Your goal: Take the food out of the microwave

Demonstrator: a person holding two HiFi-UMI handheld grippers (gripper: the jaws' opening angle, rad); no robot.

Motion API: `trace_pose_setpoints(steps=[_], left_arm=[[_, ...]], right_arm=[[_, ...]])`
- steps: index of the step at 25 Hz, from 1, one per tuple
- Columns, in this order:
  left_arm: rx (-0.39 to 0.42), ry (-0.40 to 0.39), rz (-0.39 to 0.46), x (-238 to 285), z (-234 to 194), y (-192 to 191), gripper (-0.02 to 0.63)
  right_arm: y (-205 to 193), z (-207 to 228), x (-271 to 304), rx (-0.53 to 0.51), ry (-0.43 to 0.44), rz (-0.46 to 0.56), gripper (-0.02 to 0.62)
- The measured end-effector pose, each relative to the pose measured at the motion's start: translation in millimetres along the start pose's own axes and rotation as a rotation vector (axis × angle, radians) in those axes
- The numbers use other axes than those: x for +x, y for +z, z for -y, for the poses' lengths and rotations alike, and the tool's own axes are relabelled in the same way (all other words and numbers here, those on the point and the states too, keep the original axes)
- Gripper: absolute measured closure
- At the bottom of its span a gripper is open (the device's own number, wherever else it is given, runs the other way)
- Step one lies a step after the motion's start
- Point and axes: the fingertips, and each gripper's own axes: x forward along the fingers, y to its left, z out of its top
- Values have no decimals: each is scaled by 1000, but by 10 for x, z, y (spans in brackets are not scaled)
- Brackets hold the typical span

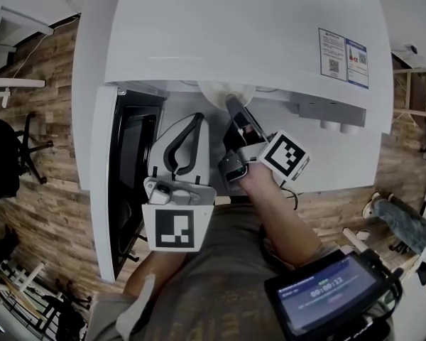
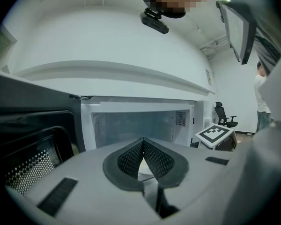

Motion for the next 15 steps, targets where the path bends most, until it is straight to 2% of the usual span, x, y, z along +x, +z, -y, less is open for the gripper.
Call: trace_pose_setpoints(steps=[4,11,15], left_arm=[[28,-6,1,-26,-32,-5,598],[10,-25,30,-108,20,11,598],[46,-33,36,-152,100,15,598]], right_arm=[[-2,60,16,44,-25,10,514],[24,73,-93,224,-31,64,538],[-8,80,-187,282,-12,64,547]])
